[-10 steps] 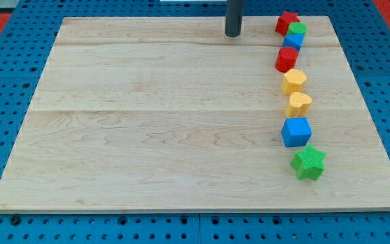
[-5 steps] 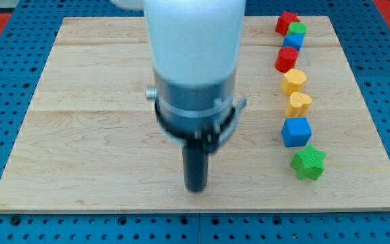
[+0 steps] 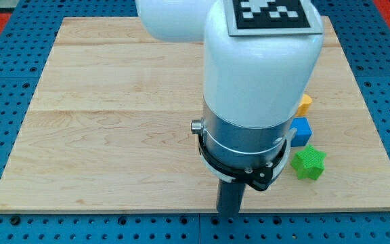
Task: Push the green star to the center right of the board
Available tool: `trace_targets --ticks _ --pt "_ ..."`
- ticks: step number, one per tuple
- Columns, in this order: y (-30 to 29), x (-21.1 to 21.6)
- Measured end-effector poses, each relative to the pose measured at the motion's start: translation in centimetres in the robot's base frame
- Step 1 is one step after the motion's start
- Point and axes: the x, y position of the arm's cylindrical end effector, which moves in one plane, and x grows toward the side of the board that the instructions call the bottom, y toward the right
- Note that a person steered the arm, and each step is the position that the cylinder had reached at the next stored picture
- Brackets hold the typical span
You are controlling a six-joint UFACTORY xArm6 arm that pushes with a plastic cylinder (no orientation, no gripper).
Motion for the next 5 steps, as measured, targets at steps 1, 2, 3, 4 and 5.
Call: trace_targets --ticks 1,2,3,4,5 --pt "0.0 0.0" --pt "2.1 -0.3" --pt "8.6 -3.0" --pt "16.3 -8.0" --pt "21.3 -13.5"
